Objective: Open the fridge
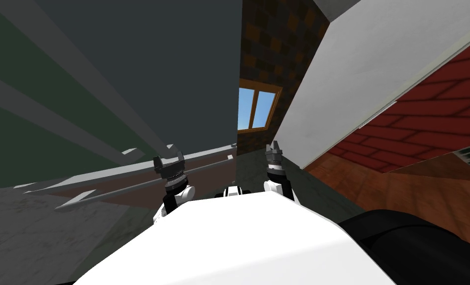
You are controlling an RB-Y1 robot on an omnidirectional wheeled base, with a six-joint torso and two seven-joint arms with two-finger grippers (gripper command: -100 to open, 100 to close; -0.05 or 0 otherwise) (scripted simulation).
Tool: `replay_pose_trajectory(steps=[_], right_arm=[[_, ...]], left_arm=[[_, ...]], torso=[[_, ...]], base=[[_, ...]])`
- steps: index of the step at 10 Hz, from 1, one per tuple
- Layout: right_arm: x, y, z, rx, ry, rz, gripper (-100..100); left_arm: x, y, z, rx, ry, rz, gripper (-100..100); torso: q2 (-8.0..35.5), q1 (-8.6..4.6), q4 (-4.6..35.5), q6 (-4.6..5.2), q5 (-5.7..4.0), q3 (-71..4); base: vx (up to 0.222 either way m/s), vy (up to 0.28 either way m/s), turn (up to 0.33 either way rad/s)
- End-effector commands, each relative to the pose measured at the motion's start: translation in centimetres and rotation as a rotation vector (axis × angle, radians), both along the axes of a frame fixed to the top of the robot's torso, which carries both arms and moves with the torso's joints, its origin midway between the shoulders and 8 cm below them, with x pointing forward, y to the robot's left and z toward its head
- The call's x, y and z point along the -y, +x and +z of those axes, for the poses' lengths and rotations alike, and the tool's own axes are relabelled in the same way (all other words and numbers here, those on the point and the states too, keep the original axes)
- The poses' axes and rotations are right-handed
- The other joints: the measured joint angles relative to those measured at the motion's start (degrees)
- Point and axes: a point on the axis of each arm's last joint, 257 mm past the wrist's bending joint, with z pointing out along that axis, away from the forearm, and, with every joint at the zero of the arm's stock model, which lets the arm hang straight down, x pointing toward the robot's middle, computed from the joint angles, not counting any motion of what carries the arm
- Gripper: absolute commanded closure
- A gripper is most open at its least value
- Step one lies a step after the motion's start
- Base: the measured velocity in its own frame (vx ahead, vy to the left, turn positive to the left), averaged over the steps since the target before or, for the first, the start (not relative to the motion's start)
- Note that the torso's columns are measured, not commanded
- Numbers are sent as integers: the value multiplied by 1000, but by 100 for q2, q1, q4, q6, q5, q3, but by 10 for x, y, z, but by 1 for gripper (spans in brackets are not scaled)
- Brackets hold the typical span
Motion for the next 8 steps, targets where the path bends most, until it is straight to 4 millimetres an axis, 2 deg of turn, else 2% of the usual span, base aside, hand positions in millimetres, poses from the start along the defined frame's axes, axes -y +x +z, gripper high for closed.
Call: replay_pose_trajectory(steps=[1, 2, 3, 7, 8], right_arm=[[0, 0, 0, 0, 0, 0, 0], [0, 0, 0, 0, 0, 0, 0], [0, 0, 0, 0, 0, 0, 0], [0, 0, 0, 0, 0, 0, 0], [0, 0, 0, 0, 0, 0, 0]], left_arm=[[-1, 6, 17, 7, -2, -10, -100], [-2, 5, 7, -13, -5, -4, -100], [1, 1, 6, 7, 1, -4, 100], [6, -7, -11, 7, 6, 4, 100], [5, -4, -9, 1, 4, 3, 100]], torso=[[13, -9, 15, 1, -14, 4], [24, -17, 23, 1, -21, 10], [27, -13, 11, -3, -8, 18], [19, 10, 3, -9, 8, 16], [6, 20, -6, -7, 16, 9]], base=[[12, -2, 27], [12, 7, 4], [-2, 5, -52], [-11, 3, -22], [-9, -4, -7]])
